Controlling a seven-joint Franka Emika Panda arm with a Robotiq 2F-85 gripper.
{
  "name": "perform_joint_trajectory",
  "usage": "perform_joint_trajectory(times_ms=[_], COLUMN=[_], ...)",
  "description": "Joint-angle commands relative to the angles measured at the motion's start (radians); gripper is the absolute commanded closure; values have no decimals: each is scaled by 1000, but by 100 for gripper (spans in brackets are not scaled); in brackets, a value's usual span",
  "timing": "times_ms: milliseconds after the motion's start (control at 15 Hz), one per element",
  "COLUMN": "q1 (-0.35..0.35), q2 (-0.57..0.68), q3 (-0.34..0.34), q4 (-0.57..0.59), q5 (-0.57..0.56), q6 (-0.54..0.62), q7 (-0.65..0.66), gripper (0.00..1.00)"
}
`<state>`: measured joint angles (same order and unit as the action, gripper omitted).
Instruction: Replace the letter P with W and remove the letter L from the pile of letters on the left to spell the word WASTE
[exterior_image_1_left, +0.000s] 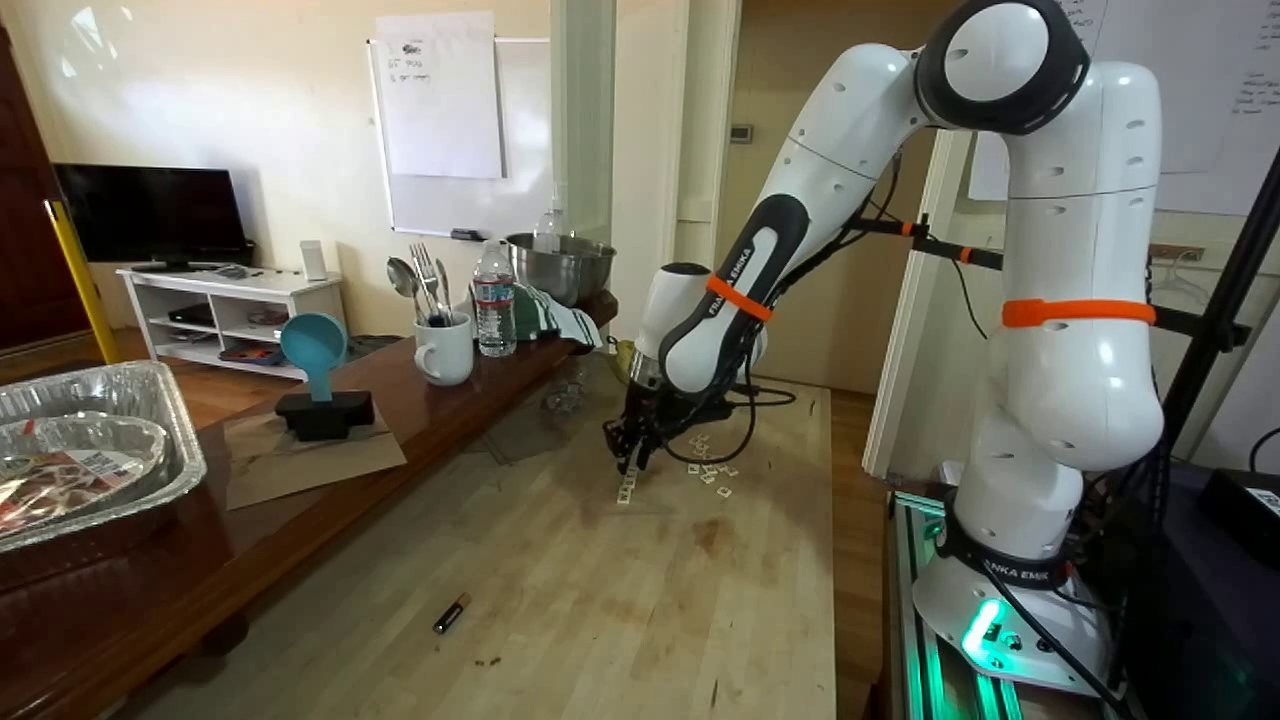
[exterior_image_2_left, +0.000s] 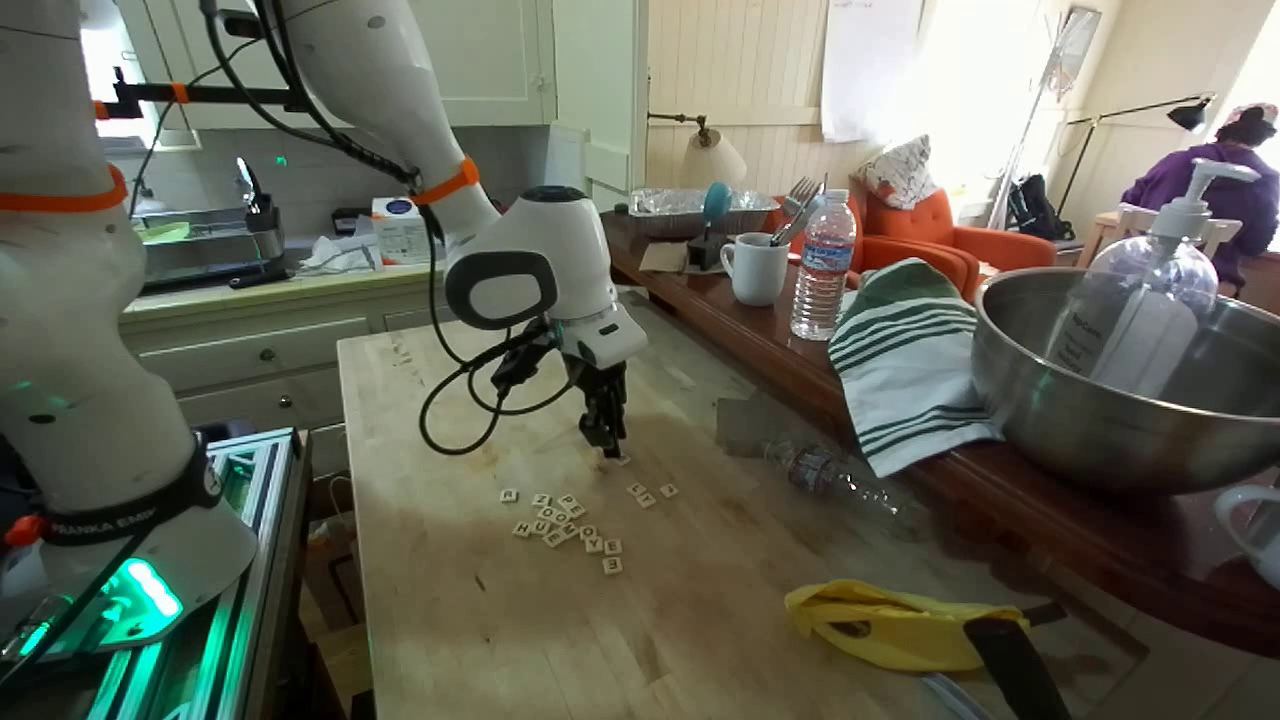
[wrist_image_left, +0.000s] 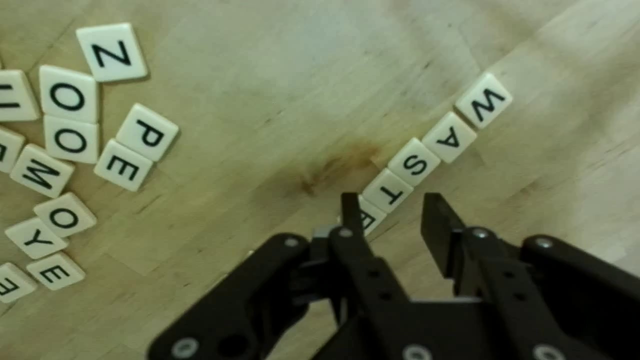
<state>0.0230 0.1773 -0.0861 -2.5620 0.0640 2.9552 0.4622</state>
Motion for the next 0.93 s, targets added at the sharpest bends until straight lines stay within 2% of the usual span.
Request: perform_joint_trajectory(times_ms=[0, 267, 600, 867], q1=[9, 12, 23, 21], q2=[-17, -17, -11, -5], q3=[5, 10, 0, 10], q4=[4, 19, 60, 78], q5=[-18, -63, -196, -259], q6=[-59, -115, -202, -231], q7=[-101, -188, -245, -296], gripper=[29, 1, 0, 0])
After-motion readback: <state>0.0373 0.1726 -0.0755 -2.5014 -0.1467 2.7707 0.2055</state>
